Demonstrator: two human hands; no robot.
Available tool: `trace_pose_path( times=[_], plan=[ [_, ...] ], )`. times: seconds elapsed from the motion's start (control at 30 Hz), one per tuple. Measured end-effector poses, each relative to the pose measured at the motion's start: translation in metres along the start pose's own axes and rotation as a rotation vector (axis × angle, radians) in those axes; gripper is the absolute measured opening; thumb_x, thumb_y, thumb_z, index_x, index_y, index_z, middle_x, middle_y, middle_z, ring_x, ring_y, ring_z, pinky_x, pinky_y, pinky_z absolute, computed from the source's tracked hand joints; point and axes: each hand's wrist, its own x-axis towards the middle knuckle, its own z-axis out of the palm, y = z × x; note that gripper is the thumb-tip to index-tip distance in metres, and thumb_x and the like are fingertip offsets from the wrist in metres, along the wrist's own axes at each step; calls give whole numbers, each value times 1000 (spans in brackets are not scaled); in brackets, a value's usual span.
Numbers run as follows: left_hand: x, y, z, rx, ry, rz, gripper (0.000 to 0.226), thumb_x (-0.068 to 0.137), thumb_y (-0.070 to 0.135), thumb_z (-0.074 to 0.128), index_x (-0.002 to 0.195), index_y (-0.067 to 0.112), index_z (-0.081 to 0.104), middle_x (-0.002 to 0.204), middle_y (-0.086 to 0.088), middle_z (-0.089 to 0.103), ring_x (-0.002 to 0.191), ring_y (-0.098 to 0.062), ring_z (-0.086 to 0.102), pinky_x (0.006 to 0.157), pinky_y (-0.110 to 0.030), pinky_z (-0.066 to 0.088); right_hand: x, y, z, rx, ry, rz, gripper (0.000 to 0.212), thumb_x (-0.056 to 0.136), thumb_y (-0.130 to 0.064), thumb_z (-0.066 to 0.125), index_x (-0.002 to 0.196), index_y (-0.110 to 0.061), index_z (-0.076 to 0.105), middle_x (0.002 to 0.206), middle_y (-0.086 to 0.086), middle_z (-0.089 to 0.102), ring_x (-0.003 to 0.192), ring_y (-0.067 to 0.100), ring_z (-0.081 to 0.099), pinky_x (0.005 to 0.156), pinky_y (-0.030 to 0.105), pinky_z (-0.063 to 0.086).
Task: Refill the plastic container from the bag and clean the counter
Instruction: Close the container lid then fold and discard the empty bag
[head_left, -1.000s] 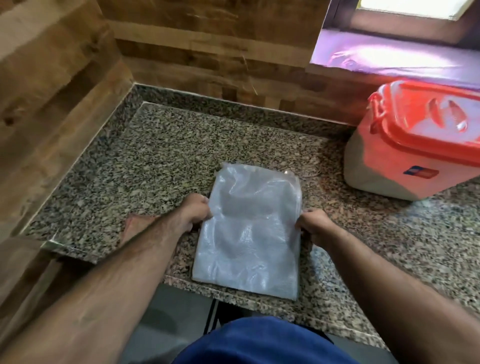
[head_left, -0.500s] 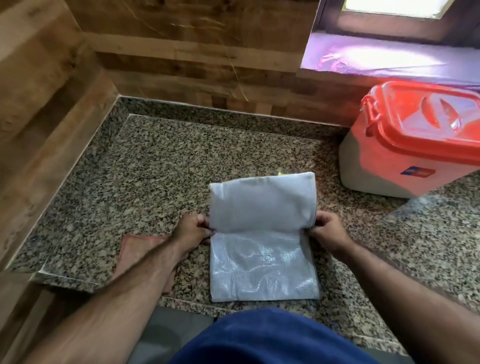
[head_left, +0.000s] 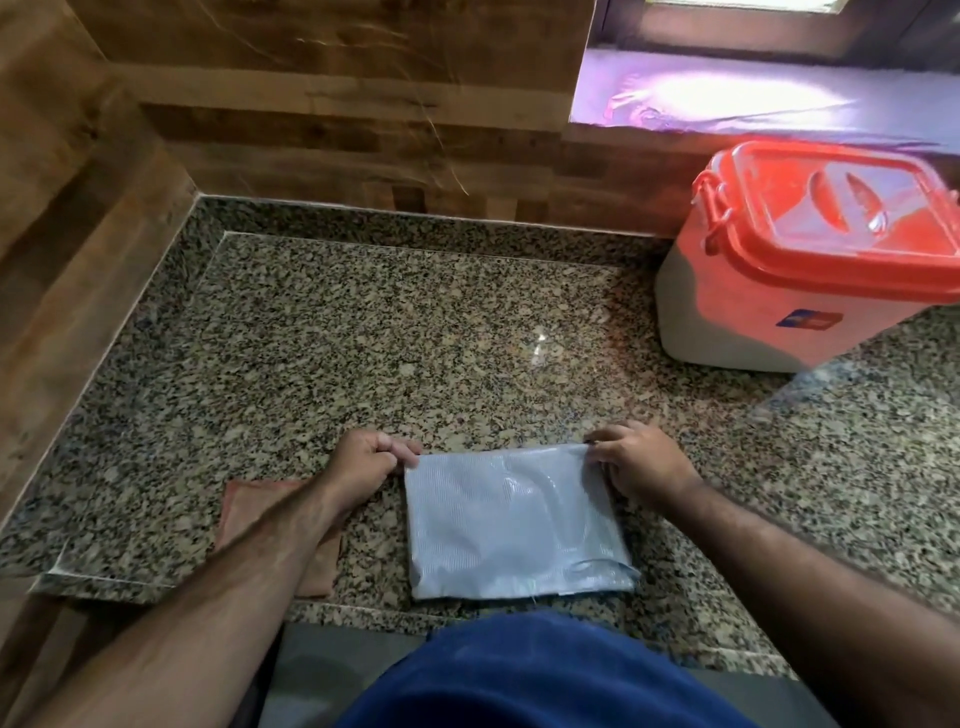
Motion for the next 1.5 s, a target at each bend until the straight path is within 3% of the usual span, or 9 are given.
trace_pose_path(
  times=[0.1, 0.2, 0.37, 0.5, 0.73, 0.93, 1.07, 1.27, 1.5],
  plan=[
    [0, 32, 6, 217, 33, 137, 34, 89, 1, 68, 110, 23, 83, 111, 7, 79, 107, -9, 73, 103, -46, 62, 0, -12, -10, -43, -19, 14, 31, 93, -16, 73, 119, -32, 82, 134, -2, 75, 111, 25, 70, 98, 45, 59],
    [-6, 76, 37, 552, -264, 245, 67, 85, 35, 86, 147, 31, 62, 131, 10, 69, 118, -13, 69, 104, -39, 60, -1, -20, -12, -49, -82, 58, 33, 101, -24, 67, 130, -37, 76, 147, -4, 66, 123, 23, 63, 107, 47, 52],
    [-8, 105, 103, 982, -334, 220, 59, 76, 36, 96, 124, 24, 64, 117, 4, 70, 109, -22, 67, 97, -40, 57, -2, -31, -18, -83, -194, 171, 38, 108, -36, 58, 143, -49, 63, 170, -7, 39, 147, 23, 43, 126, 58, 30],
    [-6, 107, 106, 810, -319, 86, 36, 82, 13, 91, 110, 17, 69, 108, -3, 72, 98, -22, 72, 89, -38, 65, -7, -36, -20, 15, -193, 290, 42, 111, -35, 51, 151, -48, 54, 175, -5, 28, 153, 29, 37, 128, 58, 30],
    [-11, 101, 43, 181, -372, -4, 16, 90, 10, 83, 105, 13, 81, 107, -9, 81, 93, -24, 81, 74, -32, 65, -22, -48, -23, 867, 360, 654, 45, 105, -44, 64, 144, -22, 59, 142, -1, 60, 125, 17, 58, 100, 39, 53],
    [-14, 106, 14, -428, -335, -22, 42, 81, 0, 85, 120, 1, 71, 117, -23, 79, 97, -33, 79, 80, -48, 67, -7, -64, -25, 1628, 191, 682, 102, 67, -65, 93, 145, -15, 50, 143, 17, 66, 128, 37, 66, 108, 55, 52],
    [-28, 106, 17, -744, -276, 18, 45, 75, 4, 84, 118, 5, 70, 113, -21, 80, 90, -32, 80, 78, -50, 68, 7, -74, -31, 1844, 69, 449, 80, 74, -10, 90, 145, -1, 55, 139, 24, 69, 122, 39, 70, 107, 56, 54],
    [-37, 92, 11, -701, -253, 52, 51, 90, 3, 78, 138, -2, 64, 131, -23, 74, 111, -38, 75, 91, -52, 65, 20, -71, -57, 1783, 17, 355, 60, 88, 18, 67, 142, -8, 61, 133, 27, 71, 113, 36, 72, 90, 50, 63],
    [-56, 84, -2, -538, -260, 115, 38, 97, -17, 61, 108, 14, 81, 109, -9, 83, 100, -23, 80, 82, -38, 67, 16, -70, -67, 1793, -37, 421, 45, 92, 21, 57, 130, -1, 69, 124, 24, 74, 100, 35, 76, 77, 44, 67]
  ],
)
